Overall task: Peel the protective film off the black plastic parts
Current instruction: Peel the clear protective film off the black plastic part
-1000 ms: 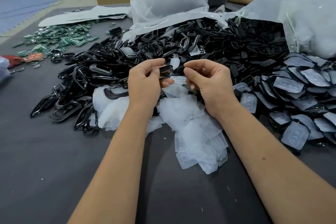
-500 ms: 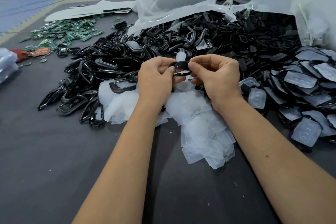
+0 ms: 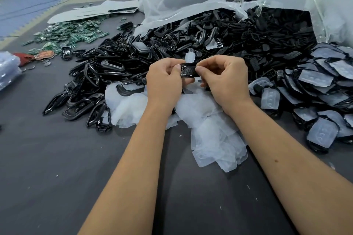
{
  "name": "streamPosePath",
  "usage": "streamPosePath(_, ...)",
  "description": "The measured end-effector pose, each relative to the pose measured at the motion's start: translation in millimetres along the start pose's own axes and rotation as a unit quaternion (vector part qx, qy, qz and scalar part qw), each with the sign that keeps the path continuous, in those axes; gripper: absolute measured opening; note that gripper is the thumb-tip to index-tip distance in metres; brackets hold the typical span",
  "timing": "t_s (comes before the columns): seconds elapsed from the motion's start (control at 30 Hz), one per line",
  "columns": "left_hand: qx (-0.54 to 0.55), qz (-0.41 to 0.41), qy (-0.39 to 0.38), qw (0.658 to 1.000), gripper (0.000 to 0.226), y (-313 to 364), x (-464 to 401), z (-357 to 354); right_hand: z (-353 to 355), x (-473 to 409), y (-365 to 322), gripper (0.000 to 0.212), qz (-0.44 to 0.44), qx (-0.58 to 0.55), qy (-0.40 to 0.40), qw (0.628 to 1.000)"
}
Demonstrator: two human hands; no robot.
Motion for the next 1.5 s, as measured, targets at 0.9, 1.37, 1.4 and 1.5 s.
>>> streamPosePath(0.9, 0.096, 0.005, -0.043, 0.994, 0.008, 6, 1, 2, 4, -2, -4, 0.013, -0.101, -0.029, -0.056, 0.993)
streamPosePath(1.37, 0.055, -0.09, 0.009, 0.994, 0.014, 13, 3, -1, 5, -2, -24, 0.008, 0.031, 0.028, -0.015, 0.999)
streamPosePath(1.4, 0.052, -0.092, 0.014, 0.994, 0.014, 13, 3, -1, 5, -2, -24, 0.011, 0.032, 0.036, -0.019, 0.999)
streamPosePath(1.5, 0.042, -0.086, 0.049, 0.994, 0.014, 11, 0, 4, 3, -4, -21, 0.029, 0.05, 0.126, -0.067, 0.988)
Point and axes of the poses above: each hand's wrist, its own x-axis away from the middle knuckle, its own z-axis out of the back of the hand, y = z × x, the point moved 4 cm from there along -x, towards the middle knuckle, and after that the axes turned 13 degrees about y, right-handed, at the moved point
